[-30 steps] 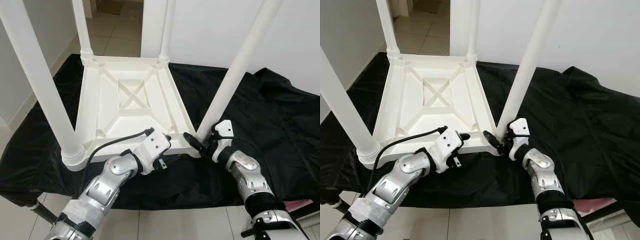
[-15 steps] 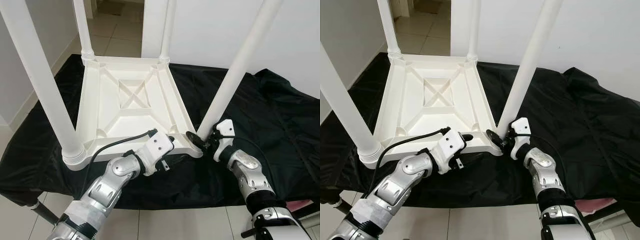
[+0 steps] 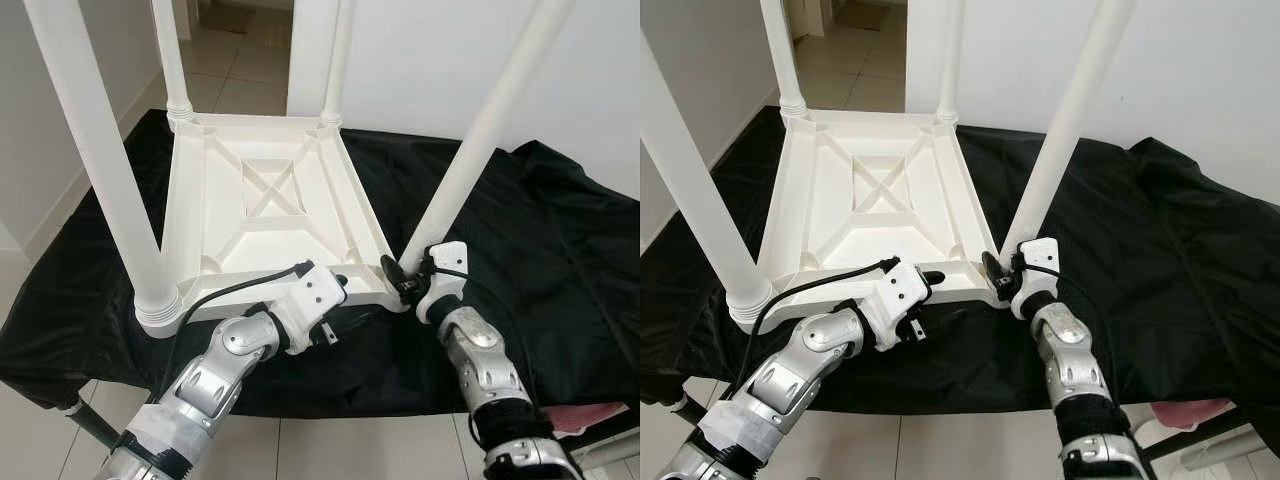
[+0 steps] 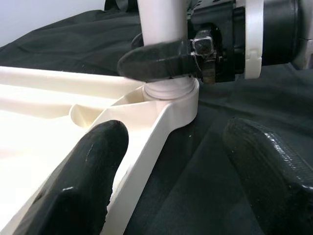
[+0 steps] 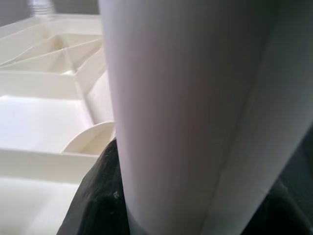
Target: Building children table
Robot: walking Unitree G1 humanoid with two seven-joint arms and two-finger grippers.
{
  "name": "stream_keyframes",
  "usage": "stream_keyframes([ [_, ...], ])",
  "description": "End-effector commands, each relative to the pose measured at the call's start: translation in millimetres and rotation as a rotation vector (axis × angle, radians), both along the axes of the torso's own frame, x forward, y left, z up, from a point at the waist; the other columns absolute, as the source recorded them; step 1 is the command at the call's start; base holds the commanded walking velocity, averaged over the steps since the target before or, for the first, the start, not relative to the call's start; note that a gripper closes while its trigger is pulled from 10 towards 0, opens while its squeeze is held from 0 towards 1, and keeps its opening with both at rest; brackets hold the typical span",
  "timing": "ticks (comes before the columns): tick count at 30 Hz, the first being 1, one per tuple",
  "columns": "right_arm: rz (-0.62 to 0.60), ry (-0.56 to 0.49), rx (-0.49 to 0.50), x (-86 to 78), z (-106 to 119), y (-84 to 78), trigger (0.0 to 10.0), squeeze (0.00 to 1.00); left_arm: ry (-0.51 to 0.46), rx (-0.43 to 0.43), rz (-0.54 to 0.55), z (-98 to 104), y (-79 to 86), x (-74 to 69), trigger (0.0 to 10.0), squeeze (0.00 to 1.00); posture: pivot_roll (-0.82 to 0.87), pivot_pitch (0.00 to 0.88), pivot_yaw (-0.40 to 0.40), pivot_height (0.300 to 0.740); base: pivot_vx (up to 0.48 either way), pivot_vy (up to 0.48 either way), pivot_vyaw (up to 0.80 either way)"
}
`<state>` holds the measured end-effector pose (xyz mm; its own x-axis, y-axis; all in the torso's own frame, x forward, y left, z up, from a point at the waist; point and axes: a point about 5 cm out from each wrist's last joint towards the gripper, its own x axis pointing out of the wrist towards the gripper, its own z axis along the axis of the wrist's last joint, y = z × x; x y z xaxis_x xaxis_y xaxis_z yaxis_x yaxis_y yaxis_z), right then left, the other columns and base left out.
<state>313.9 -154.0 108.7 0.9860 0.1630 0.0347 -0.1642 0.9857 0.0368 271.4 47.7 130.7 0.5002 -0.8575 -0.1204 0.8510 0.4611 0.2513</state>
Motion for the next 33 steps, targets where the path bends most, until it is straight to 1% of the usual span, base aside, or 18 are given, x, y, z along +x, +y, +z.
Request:
stream_keyframes([
  [1,-0.101,0.065,-0.003,-6.1,-13,-5.6,10.0,0.00,0.016,0.020,-0.061,-3,-4.8,-5.4,10.0,0.00,0.01,0.000,-0.094,0.740,0.000,0.000,0.00],
  [3,-0.180,0.052,0.016,-10.3,-11,1.1,10.0,0.00,0.016,0.020,-0.063,-3,-5.4,-5.8,10.0,0.00,0.01,0.000,-0.094,0.740,0.000,0.000,0.00],
  [4,-0.180,0.052,0.016,-10.3,-11,1.1,10.0,0.00,0.016,0.020,-0.063,-3,-5.4,-5.8,10.0,0.00,0.01,0.000,-0.094,0.740,0.000,0.000,0.00],
  [6,-0.281,0.063,0.043,-15.4,-13,11.1,10.0,0.00,0.018,0.018,-0.066,-3,-6.5,-6.5,10.0,0.00,0.01,0.000,-0.096,0.740,0.000,0.000,0.00],
  [7,-0.308,0.069,0.051,-16.6,-14,13.9,10.0,0.00,0.018,0.018,-0.066,-3,-6.7,-6.7,10.0,0.00,0.01,0.000,-0.096,0.740,0.000,0.000,0.00],
  [8,-0.308,0.069,0.051,-16.6,-14,13.9,10.0,0.00,0.018,0.018,-0.066,-3,-6.7,-6.7,10.0,0.00,0.01,0.000,-0.096,0.740,0.000,0.000,0.00],
  [9,-0.326,0.083,0.076,-18.4,-14,21.8,10.0,0.00,0.020,0.017,-0.065,-3,-6.6,-7.1,10.0,0.00,0.01,0.000,-0.095,0.740,0.000,0.000,0.00],
  [13,-0.295,0.064,0.058,-17.4,-10,24.6,10.0,0.00,0.021,0.018,-0.063,-3,-5.7,-6.8,10.0,0.00,0.01,0.000,-0.095,0.740,0.000,0.000,0.00],
  [14,-0.300,0.060,0.047,-16.7,-8,19.6,10.0,0.00,0.021,0.020,-0.064,-4,-5.5,-6.6,10.0,0.00,0.01,0.000,-0.095,0.740,0.000,0.000,0.00],
  [17,-0.322,0.074,0.050,-17.2,-9,16.2,10.0,0.00,0.020,0.020,-0.064,-3,-5.6,-6.2,10.0,0.00,0.01,0.000,-0.095,0.740,0.000,0.000,0.00],
  [23,-0.330,0.070,0.033,-16.1,-8,16.2,10.0,0.00,0.015,0.020,-0.062,-3,-5.1,-5.4,10.0,0.00,0.02,0.000,-0.094,0.740,0.000,0.000,0.00],
  [24,-0.324,0.063,0.032,-15.8,-7,16.3,10.0,0.04,0.015,0.020,-0.062,-3,-5.0,-5.5,10.0,0.00,0.02,0.000,-0.094,0.740,0.000,0.000,0.00],
  [25,-0.293,0.031,0.039,-16.3,-4,17.2,10.0,1.00,0.014,0.020,-0.062,-2,-4.6,-5.4,10.0,0.00,0.02,0.000,-0.094,0.740,0.000,0.000,0.00],
  [27,-0.256,-0.005,0.047,-17.3,0,18.3,10.0,1.00,0.013,0.020,-0.061,-2,-4.3,-5.2,10.0,0.00,0.02,0.000,-0.094,0.740,0.000,0.000,0.00],
  [33,-0.257,0.004,0.038,-18.4,-2,16.4,10.0,1.00,0.012,0.022,-0.060,-2,-4.3,-5.3,10.0,0.00,0.02,0.000,-0.094,0.740,0.000,0.000,0.00],
])
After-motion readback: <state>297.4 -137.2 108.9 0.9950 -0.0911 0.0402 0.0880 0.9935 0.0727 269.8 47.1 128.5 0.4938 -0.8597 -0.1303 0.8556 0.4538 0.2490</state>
